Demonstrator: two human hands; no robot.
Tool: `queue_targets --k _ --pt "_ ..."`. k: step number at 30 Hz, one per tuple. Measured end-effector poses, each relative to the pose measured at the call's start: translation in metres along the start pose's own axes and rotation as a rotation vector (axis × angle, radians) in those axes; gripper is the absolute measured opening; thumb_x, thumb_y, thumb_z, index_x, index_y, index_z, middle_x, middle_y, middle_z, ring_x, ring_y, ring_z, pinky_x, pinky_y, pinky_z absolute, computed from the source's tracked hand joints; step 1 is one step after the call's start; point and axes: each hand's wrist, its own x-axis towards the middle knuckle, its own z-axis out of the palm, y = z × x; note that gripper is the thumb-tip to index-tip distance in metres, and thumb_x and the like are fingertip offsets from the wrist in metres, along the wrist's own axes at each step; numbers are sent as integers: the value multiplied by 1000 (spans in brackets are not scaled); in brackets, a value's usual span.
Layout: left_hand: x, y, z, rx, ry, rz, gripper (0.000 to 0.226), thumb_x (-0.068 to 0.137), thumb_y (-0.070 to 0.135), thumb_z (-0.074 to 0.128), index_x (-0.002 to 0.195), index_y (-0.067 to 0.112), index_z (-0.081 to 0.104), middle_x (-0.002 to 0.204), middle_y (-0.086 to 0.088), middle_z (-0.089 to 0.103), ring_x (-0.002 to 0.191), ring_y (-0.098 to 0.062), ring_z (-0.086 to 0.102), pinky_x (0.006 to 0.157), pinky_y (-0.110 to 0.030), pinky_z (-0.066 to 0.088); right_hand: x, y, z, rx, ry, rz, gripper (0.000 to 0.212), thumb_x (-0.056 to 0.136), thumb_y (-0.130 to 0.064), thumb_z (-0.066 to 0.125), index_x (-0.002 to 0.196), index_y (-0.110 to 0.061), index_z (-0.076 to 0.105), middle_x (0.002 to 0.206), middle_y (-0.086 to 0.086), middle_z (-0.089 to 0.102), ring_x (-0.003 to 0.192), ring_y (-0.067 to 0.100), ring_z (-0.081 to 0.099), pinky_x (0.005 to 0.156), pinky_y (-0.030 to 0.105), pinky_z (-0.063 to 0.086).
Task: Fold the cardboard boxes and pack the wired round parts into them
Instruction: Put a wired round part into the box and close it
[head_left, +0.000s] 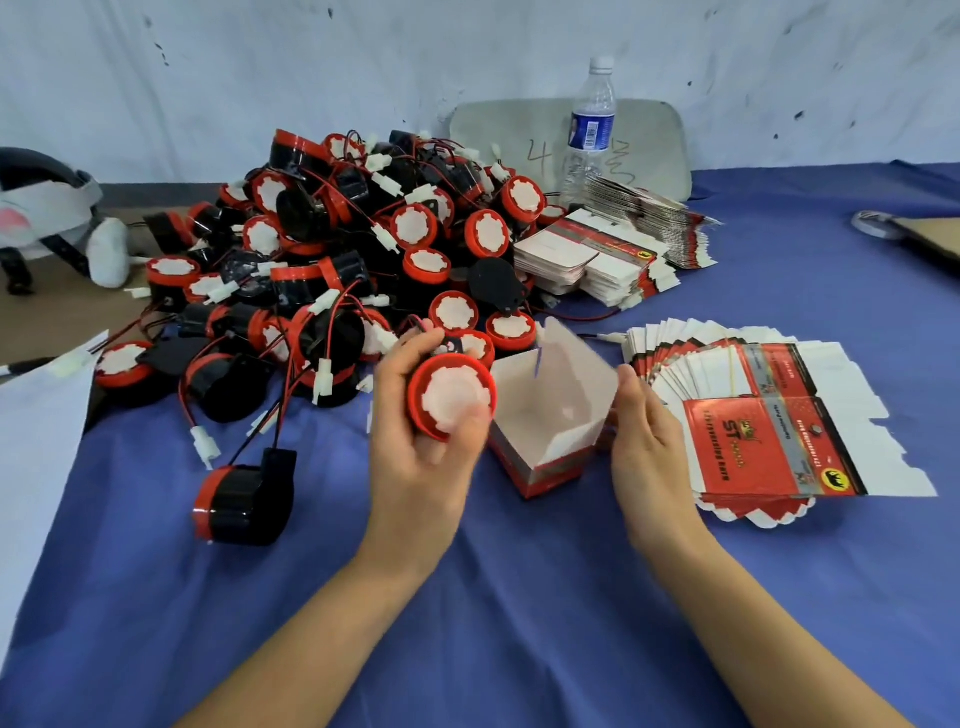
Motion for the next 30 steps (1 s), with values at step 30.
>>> queue_targets --k 30 --pt "0 -26 -4 414 -470 83 91 94 12 59 141 64 1 159 8 22 145 -6 23 115 -33 30 -28 -30 -11 -308 78 -824 45 77 -20 57 121 -13 56 105 6 50 103 3 49 84 19 43"
